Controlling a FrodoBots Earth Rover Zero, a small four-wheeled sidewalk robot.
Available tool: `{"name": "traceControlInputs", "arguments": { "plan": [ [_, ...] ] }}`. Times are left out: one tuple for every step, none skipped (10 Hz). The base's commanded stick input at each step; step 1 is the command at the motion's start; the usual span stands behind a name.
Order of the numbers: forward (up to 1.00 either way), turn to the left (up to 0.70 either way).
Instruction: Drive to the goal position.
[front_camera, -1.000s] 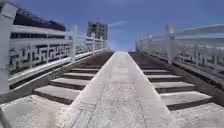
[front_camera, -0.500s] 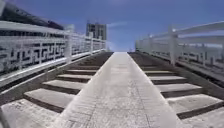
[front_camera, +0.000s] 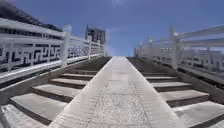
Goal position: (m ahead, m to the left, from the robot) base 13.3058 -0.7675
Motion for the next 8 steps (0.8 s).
{"name": "traceControlInputs", "arguments": {
  "plan": [
    [0.45, 0.00],
    [0.45, 0.00],
    [0.45, 0.00],
    [0.45, 0.00],
    [0.45, 0.00],
    [0.45, 0.00],
    [0.45, 0.00],
    [0.45, 0.00]
  ]
}}
